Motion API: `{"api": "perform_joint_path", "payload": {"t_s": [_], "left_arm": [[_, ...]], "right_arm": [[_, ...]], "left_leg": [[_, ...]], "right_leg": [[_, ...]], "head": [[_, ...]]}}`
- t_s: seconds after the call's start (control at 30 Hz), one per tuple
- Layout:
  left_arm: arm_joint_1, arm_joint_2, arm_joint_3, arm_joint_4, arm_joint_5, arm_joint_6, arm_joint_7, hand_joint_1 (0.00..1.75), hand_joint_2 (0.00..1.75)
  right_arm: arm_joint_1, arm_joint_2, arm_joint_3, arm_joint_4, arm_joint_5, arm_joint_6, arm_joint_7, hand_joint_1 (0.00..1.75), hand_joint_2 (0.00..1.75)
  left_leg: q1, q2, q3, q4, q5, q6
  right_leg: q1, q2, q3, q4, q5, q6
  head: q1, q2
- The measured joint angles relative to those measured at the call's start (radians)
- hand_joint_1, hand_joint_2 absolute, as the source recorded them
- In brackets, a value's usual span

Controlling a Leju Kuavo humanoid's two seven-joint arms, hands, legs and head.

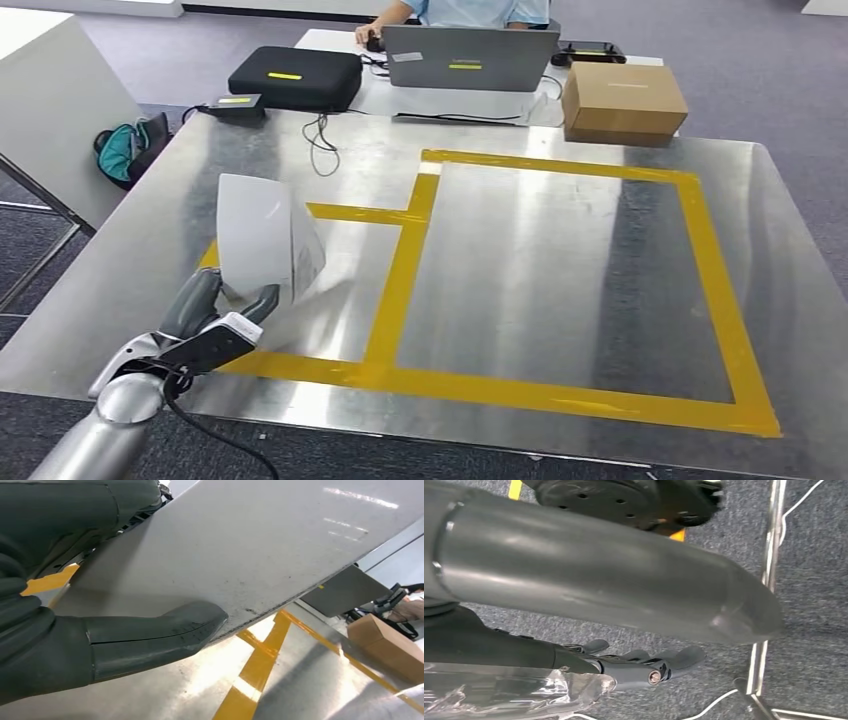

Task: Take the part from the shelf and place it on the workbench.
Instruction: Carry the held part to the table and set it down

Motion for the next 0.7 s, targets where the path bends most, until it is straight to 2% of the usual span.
{"api": "perform_joint_path", "payload": {"t_s": [0.03,0.07,0.1,0.17,0.2,0.23,0.33,0.37,0.4,0.5,0.53,0.57,0.6,0.63,0.67,0.7], "left_arm": [[0.001,0.0,0.0,0.0,0.0,0.0,0.0,1.75,1.75],[0.001,0.0,0.0,0.0,0.0,0.0,0.0,1.75,1.75],[0.001,0.0,0.0,0.0,0.0,0.001,0.0,1.75,1.75],[0.0,0.0,0.0,0.002,-0.002,0.005,0.002,1.75,1.75],[-0.002,-0.001,0.0,0.003,-0.004,0.007,0.003,1.75,1.75],[-0.004,0.0,0.0,0.004,-0.007,0.01,0.004,1.75,1.75],[-0.016,0.0,-0.001,0.009,-0.016,0.013,0.01,1.75,1.75],[-0.023,0.0,-0.002,0.011,-0.019,0.014,0.015,1.75,1.75],[-0.031,-0.001,-0.004,0.014,-0.025,0.014,0.022,1.75,1.75],[-0.057,0.001,-0.011,0.04,-0.077,0.024,0.067,1.75,1.75],[-0.067,0.003,-0.016,0.057,-0.133,0.04,0.099,1.75,1.75],[-0.08,0.007,-0.025,0.08,-0.217,0.065,0.14,1.31,1.75],[-0.099,0.011,-0.037,0.111,-0.318,0.094,0.183,0.87,1.75],[-0.12,0.016,-0.049,0.147,-0.414,0.121,0.215,0.44,1.75],[-0.142,0.02,-0.061,0.183,-0.493,0.142,0.237,0.0,1.75],[-0.16,0.023,-0.071,0.218,-0.549,0.155,0.251,0.0,1.75]], "right_arm": [[0.001,0.0,0.0,0.0,0.0,0.0,0.0,0.0,0.0],[0.001,0.0,0.0,0.0,0.0,0.0,0.001,0.0,0.0],[0.002,0.0,0.001,0.0,0.0,0.0,0.002,0.0,0.0],[0.01,0.0,0.0,0.002,0.001,0.0,0.007,0.0,0.0],[0.015,0.0,0.0,0.003,0.002,0.0,0.011,0.0,0.0],[0.022,0.0,-0.001,0.004,0.003,0.001,0.014,0.0,0.0],[0.038,0.0,0.0,0.006,0.005,0.004,0.018,0.0,0.0],[0.043,0.0,0.0,0.006,0.006,0.005,0.019,0.0,0.0],[0.046,0.001,0.001,0.005,0.007,0.007,0.021,0.0,0.0],[0.052,0.001,0.006,0.002,0.01,0.012,0.037,0.0,0.0],[0.053,0.001,0.008,0.0,0.013,0.016,0.046,0.0,0.0],[0.053,0.001,0.012,-0.002,0.018,0.02,0.056,0.0,0.0],[0.053,0.001,0.016,-0.003,0.024,0.024,0.065,0.0,0.0],[0.053,0.001,0.02,-0.005,0.03,0.026,0.072,0.0,0.0],[0.053,0.001,0.023,-0.006,0.036,0.028,0.078,0.0,0.0],[0.053,0.001,0.025,-0.006,0.04,0.028,0.082,0.0,0.0]], "left_leg": [[0.0,-0.001,0.017,0.0,-0.014,0.0],[0.001,-0.002,0.036,0.0,-0.028,-0.001],[0.001,-0.003,0.058,0.0,-0.044,-0.002],[0.002,-0.004,0.095,-0.001,-0.074,-0.009],[0.002,-0.005,0.109,-0.004,-0.087,-0.014],[0.001,-0.005,0.122,-0.008,-0.094,-0.022],[0.001,-0.003,0.143,-0.01,-0.088,-0.043],[0.001,-0.003,0.133,0.01,-0.093,-0.047],[0.001,-0.002,0.111,0.048,-0.11,-0.05],[0.005,-0.002,-0.008,0.215,-0.187,-0.058],[0.006,-0.002,-0.037,0.241,-0.188,-0.06],[0.008,-0.002,-0.05,0.234,-0.166,-0.062],[0.01,-0.001,-0.047,0.194,-0.124,-0.065],[0.013,0.0,-0.031,0.132,-0.072,-0.068],[0.015,0.003,-0.014,0.068,-0.034,-0.07],[0.015,0.006,-0.002,0.021,-0.014,-0.068]], "right_leg": [[0.0,0.0,-0.024,0.006,-0.025,0.001],[-0.001,-0.001,-0.034,-0.018,-0.026,0.002],[-0.001,-0.001,-0.032,-0.066,0.002,0.001],[0.0,-0.003,-0.017,-0.176,0.118,-0.004],[0.003,-0.005,-0.005,-0.21,0.163,-0.011],[0.005,-0.006,0.004,-0.228,0.193,-0.02],[0.005,-0.001,0.034,-0.251,0.205,-0.047],[0.002,0.002,0.042,-0.259,0.206,-0.052],[-0.001,0.005,0.047,-0.265,0.206,-0.055],[-0.005,0.011,0.05,-0.269,0.2,-0.061],[-0.006,0.013,0.052,-0.269,0.197,-0.061],[-0.008,0.014,0.056,-0.269,0.194,-0.059],[-0.01,0.014,0.06,-0.269,0.191,-0.055],[-0.011,0.014,0.065,-0.268,0.188,-0.051],[-0.012,0.013,0.068,-0.266,0.186,-0.045],[-0.011,0.012,0.068,-0.264,0.184,-0.039]], "head": [[0.0,0.0],[0.0,0.0],[0.001,0.0],[0.0,0.0],[0.0,0.0],[-0.001,0.0],[-0.002,0.0],[-0.004,0.0],[-0.006,0.0],[-0.01,0.0],[-0.011,0.0],[-0.011,0.0],[-0.011,0.0],[-0.011,0.0],[-0.012,0.0],[-0.012,0.0]]}}
